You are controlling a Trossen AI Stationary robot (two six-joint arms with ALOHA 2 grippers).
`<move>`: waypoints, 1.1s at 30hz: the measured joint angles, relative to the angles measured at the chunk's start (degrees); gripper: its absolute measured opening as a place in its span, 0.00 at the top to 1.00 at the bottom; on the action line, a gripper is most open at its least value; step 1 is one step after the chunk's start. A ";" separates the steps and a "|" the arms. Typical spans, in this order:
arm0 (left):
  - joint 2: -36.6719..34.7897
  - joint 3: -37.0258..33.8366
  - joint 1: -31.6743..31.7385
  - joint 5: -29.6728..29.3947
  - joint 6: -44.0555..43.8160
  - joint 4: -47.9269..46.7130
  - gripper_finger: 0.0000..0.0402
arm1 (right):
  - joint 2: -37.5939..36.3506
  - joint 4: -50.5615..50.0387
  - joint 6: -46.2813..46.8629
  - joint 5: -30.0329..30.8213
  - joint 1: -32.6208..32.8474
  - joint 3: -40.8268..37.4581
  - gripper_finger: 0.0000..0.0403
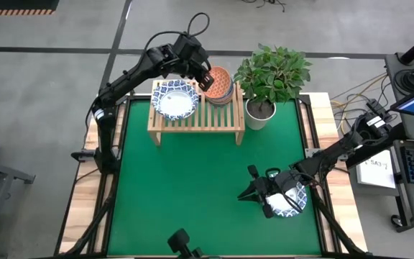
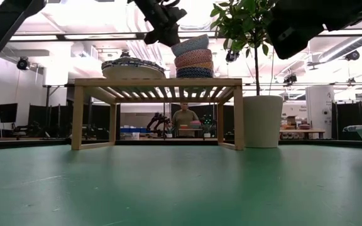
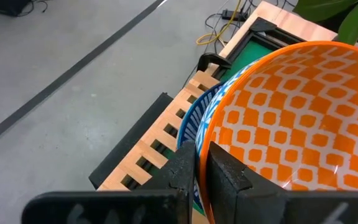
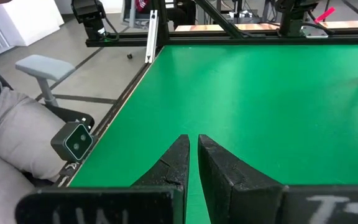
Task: Place and stack bowls onto a shelf
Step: Stack the small orange bowl on the small blue bowl on the shelf
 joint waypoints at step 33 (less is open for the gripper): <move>-0.02 -0.02 -0.73 -0.04 1.94 2.19 0.74 | 0.00 0.02 0.00 0.01 0.00 0.00 0.94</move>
